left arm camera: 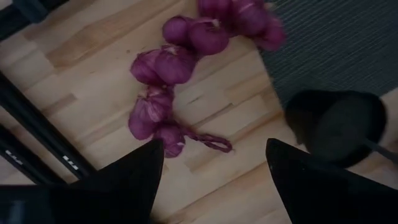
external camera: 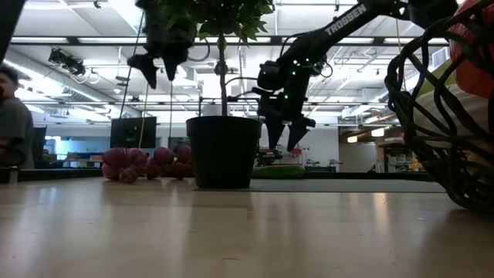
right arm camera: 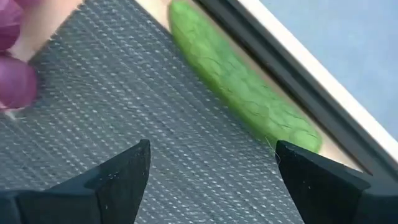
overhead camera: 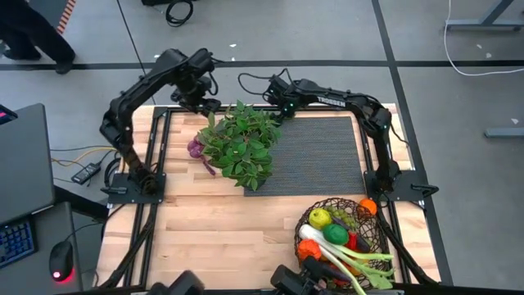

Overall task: Build produce basket
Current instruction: Put the green cucumber into the brown wire basket

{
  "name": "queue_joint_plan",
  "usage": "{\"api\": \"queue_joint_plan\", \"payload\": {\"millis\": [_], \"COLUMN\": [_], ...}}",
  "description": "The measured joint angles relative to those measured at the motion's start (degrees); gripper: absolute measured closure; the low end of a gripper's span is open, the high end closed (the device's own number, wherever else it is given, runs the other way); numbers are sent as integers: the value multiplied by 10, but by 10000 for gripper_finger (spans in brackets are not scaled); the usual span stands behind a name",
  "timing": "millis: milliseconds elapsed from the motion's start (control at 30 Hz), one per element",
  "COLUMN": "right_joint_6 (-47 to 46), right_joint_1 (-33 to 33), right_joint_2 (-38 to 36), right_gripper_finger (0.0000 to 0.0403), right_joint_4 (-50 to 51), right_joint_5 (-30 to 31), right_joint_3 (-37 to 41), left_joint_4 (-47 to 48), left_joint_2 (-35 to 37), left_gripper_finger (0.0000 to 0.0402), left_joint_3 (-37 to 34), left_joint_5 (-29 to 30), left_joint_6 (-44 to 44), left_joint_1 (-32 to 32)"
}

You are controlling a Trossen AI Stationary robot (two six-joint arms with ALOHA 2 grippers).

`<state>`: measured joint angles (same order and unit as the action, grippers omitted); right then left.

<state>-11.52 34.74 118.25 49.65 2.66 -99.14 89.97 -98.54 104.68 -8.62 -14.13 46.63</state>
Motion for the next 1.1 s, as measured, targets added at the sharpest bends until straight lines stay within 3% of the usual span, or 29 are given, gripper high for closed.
{"api": "queue_joint_plan", "payload": {"millis": [300,500,633,933,1100], "right_joint_6": [29,162,270,272,365], "right_joint_1": [-1,-5,-15,10,3], "right_joint_2": [-5,-6,-7,-2,-2], "right_gripper_finger": [55,55,55,55,55], "right_joint_4": [10,41,59,55,43], "right_joint_5": [-10,-35,6,17,35], "right_joint_3": [-3,-17,-30,-35,-46], "left_joint_4": [0,-3,-20,-150,-269], "left_joint_2": [108,163,188,225,237], "left_gripper_finger": [114,114,114,114,114], "left_joint_3": [0,0,0,0,0], "left_joint_5": [0,0,0,-15,-30], "left_joint_6": [-78,-128,-167,-258,-287], "left_joint_1": [-32,-54,-75,-113,-132]}}
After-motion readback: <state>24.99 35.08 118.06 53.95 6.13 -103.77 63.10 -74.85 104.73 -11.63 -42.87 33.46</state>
